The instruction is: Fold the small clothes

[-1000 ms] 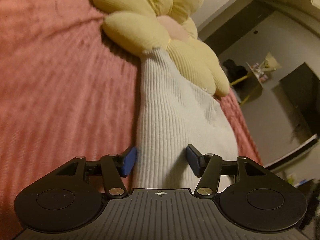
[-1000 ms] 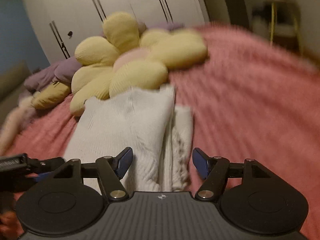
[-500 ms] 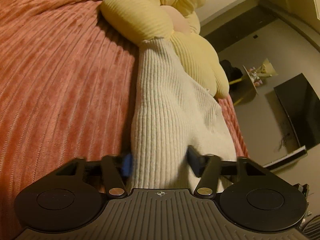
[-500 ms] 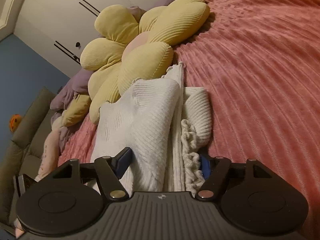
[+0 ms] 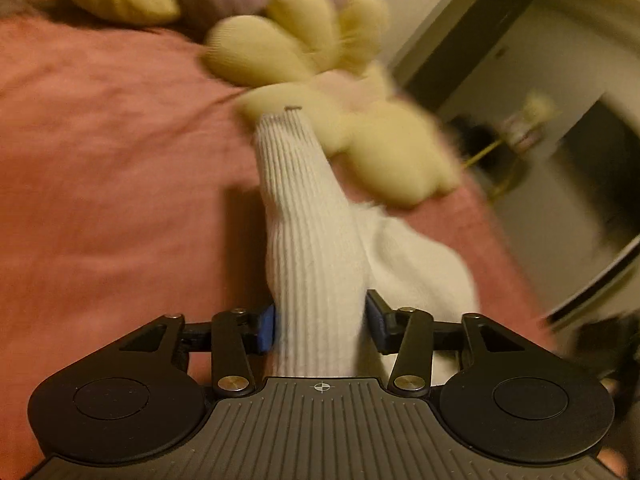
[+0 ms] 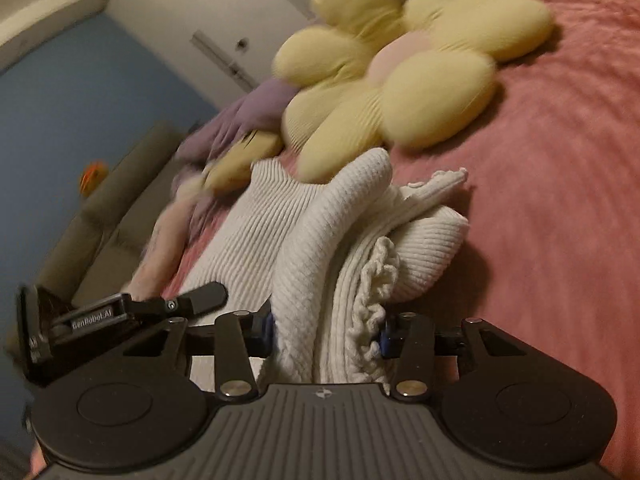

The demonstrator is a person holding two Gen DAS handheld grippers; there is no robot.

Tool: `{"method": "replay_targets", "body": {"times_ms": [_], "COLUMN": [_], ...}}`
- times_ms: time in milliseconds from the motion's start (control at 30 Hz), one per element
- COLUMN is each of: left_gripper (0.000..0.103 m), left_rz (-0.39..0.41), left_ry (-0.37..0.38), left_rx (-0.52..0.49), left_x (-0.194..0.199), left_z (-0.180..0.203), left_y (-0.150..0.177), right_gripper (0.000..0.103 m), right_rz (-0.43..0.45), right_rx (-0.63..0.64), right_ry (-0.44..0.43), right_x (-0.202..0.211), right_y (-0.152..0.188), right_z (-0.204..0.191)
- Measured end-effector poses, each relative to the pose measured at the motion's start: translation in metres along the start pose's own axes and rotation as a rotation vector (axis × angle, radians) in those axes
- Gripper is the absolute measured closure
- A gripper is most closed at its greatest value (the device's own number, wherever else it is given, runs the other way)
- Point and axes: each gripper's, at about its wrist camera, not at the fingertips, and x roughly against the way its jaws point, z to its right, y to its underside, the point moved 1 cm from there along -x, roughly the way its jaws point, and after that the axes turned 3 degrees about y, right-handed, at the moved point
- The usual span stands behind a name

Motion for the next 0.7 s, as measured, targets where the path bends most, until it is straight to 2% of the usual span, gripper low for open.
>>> {"method": "replay_targets", "body": {"times_ms": [67, 133, 167, 200, 233, 267, 300, 367, 433, 467, 500, 567, 600, 700], "left_gripper": [0.052, 0.044, 0.031, 0.022, 0.019, 0.012, 0.009, 0.009, 0.011, 0.017, 0.017, 0.013, 0.012, 0.012], "left_rz": [0.006, 0.079, 0.118, 0.154, 0.178, 0.184, 0.191, 0.185, 0.134, 0.086, 0.044, 0.056, 0.059, 0.058], "left_ry": [-0.114, -0.159, -0.159, -0.150, -0.136, -0.126, -0.123, -0.139, -0.164, -0.203, -0.240, -0.221, -0.215, -0.172], "left_rx": [-0.040, -0.068, -0.072, -0.072, -0.072, -0.071, -0.064, -0.056, -0.043, -0.048, -0.064, -0.074, -0.051, 0.037], "left_x": [0.011, 0.028, 0.034, 0.037, 0.036, 0.032, 0.026, 0.009, -0.010, -0.021, -0.030, -0.035, -0.031, -0.003], "left_z": [-0.006, -0.006, -0.004, -0.001, 0.003, 0.007, 0.012, 0.018, 0.020, 0.018, 0.015, 0.007, 0.003, -0.007], "left_y": [0.010, 0.014, 0.014, 0.013, 0.010, 0.008, 0.005, 0.005, 0.012, 0.017, 0.024, 0.039, 0.042, 0.046], "right_gripper": [0.047, 0.046, 0.046, 0.046, 0.046, 0.046, 0.047, 0.056, 0.076, 0.078, 0.081, 0.088, 0.094, 0.095], "right_rz": [-0.027, 0.036, 0.087, 0.132, 0.166, 0.182, 0.173, 0.137, 0.091, 0.065, 0.046, 0.039, 0.049, 0.054], "right_rx": [0.024, 0.060, 0.075, 0.089, 0.103, 0.121, 0.145, 0.182, 0.243, 0.286, 0.316, 0.369, 0.365, 0.305], "right_ry": [0.085, 0.178, 0.205, 0.223, 0.232, 0.231, 0.227, 0.225, 0.242, 0.280, 0.323, 0.394, 0.401, 0.384], "right_x": [-0.002, 0.011, 0.020, 0.027, 0.031, 0.031, 0.025, 0.008, -0.010, -0.020, -0.027, -0.034, -0.033, -0.015], "right_y": [0.013, 0.018, 0.017, 0.015, 0.012, 0.010, 0.008, 0.008, 0.016, 0.023, 0.029, 0.041, 0.044, 0.040], "right_z": [-0.004, -0.012, -0.018, -0.025, -0.033, -0.043, -0.054, -0.071, -0.080, -0.081, -0.079, -0.070, -0.064, -0.059]}}
